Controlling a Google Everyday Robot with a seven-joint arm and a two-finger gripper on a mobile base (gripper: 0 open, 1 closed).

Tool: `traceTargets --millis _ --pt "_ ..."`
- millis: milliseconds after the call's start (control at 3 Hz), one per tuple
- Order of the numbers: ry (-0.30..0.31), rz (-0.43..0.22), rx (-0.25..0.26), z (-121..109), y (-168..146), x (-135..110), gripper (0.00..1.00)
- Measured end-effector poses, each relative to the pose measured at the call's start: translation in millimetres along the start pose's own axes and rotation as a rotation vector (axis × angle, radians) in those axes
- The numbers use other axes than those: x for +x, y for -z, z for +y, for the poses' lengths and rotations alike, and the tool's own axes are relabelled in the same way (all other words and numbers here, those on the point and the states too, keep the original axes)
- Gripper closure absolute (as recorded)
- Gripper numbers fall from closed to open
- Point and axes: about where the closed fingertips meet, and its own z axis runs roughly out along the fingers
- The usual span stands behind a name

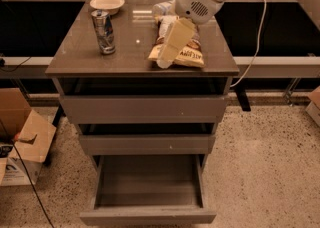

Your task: Place redbull can into bottom drawer

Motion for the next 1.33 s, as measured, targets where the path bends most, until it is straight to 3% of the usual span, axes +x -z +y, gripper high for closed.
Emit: traceTargets --millis 333,667,1333 --pt "0.006 -0.002 -0.005 0.3 1.0 -3.8 0.0" --pt "-0.047 -0.017 0.027 -2.9 -10.4 -1.8 0.0" --pt "-0.164 -0.131 0.111 -45.6 -81.1 -15.6 0.0"
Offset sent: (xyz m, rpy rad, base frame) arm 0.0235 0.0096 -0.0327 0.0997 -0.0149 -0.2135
